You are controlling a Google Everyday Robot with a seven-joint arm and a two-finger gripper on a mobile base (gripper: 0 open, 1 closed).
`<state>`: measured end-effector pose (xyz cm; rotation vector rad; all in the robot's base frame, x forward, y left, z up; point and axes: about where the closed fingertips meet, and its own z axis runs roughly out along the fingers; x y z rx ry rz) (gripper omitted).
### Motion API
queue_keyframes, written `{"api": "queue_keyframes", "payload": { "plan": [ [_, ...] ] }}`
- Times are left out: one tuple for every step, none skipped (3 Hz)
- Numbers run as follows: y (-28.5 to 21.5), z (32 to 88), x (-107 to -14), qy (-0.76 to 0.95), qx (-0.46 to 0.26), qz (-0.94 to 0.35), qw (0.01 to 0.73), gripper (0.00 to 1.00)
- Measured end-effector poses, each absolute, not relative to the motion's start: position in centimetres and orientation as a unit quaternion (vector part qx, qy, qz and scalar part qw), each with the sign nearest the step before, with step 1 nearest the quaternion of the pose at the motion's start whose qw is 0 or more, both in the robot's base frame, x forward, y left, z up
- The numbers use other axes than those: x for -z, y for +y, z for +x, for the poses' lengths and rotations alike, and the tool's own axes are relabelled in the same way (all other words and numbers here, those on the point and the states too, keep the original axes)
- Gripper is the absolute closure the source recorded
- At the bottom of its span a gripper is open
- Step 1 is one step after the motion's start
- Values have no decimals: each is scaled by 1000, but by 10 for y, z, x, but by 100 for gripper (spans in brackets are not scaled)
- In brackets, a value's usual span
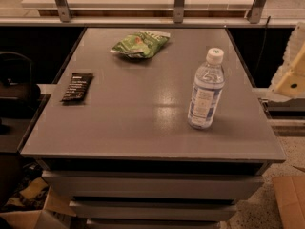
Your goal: Move blue plastic bottle near rxbar chocolate
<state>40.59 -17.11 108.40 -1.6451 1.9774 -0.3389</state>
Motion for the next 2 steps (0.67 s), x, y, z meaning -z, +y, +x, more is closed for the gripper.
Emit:
{"api": "queue_keyframes", "payload": {
  "plan": [
    [-171,406,-1084,734,126,-611,270,0],
    [-161,407,-1082,733,94,-605,295,0]
  ]
}}
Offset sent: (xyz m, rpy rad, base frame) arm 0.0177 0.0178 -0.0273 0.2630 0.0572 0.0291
